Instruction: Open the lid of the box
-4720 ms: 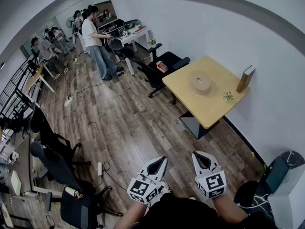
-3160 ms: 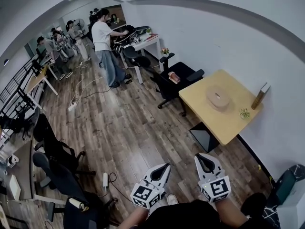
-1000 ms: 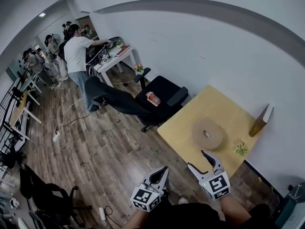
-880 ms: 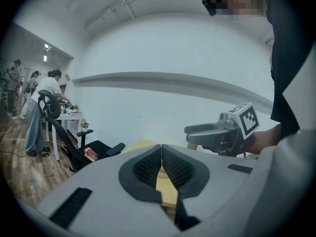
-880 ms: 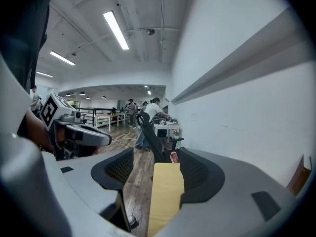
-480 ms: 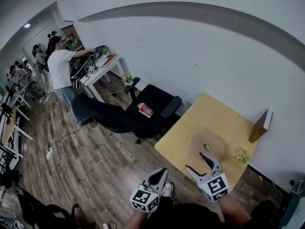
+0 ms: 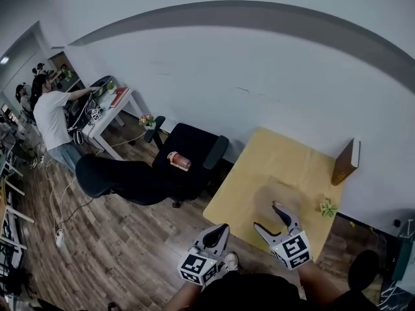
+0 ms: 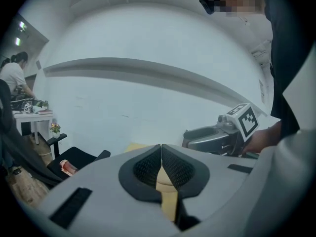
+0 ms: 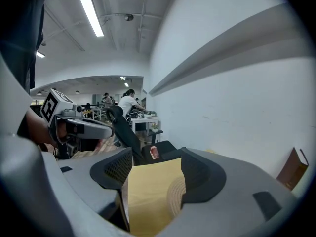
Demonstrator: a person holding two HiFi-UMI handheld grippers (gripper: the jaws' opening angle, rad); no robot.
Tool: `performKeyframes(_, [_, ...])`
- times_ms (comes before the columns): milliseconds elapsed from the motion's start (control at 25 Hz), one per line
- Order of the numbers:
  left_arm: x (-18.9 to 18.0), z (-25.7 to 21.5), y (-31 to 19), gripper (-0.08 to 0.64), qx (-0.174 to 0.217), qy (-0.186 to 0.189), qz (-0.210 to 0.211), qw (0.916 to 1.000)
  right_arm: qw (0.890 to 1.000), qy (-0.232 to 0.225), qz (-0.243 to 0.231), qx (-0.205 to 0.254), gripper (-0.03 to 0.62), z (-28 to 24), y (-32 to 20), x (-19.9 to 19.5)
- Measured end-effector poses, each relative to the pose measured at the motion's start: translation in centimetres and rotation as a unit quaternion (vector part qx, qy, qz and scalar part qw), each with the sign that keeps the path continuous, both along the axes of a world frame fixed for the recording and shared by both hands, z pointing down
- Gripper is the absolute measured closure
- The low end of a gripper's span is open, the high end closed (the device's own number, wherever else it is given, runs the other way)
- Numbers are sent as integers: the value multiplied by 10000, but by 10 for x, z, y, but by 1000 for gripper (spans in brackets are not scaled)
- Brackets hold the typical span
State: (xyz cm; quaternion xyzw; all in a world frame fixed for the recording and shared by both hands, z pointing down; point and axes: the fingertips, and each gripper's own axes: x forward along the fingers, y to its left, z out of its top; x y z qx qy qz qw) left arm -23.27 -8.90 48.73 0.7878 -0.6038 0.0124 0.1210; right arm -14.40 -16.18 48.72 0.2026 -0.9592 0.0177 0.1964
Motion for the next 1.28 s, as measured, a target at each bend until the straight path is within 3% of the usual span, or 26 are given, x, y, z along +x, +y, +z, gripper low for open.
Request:
performKeyframes(280, [-20,7,-24,540,100,-113,629,9979,9974,421,564,-180,276,23,-11,-7])
performKeyframes(440, [-29,15,-40,540,11,-164,876,9960,9942,876,592,-171,276,39,-18,-6])
performKeyframes(760, [-16,28,-69,541,-94,67,1067,9942,9830,1633,541,-640,276,92,-44,12])
performKeyframes(960, [3,41,-80,540,-188,88,1274,9916,9719,2110,379,-969,268,133,-56,19])
performKeyframes(1280, [4,61,-79,540,-404,158,1194,9919,9473,2957,20,-1237,242,183,-67,23])
